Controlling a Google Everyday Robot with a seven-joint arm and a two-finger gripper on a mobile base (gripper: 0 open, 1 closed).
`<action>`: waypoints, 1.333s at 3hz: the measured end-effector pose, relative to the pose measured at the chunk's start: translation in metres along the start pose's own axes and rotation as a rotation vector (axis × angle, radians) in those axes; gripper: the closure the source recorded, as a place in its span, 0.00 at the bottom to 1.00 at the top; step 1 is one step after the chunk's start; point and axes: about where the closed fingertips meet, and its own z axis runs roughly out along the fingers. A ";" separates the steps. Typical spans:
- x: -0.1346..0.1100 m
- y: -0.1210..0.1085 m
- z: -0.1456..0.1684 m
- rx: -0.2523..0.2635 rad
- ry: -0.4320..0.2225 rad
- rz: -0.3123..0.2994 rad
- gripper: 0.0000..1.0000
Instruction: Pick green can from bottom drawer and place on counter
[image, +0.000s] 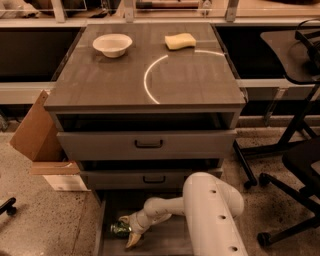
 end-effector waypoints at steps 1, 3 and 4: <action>0.003 0.001 0.005 -0.014 0.007 0.006 0.52; -0.010 0.006 -0.021 -0.009 0.012 -0.001 0.98; -0.031 0.014 -0.055 0.002 -0.051 -0.024 1.00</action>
Offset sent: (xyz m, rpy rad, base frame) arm -0.0002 -0.0040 0.0084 -0.0456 -0.0099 0.0076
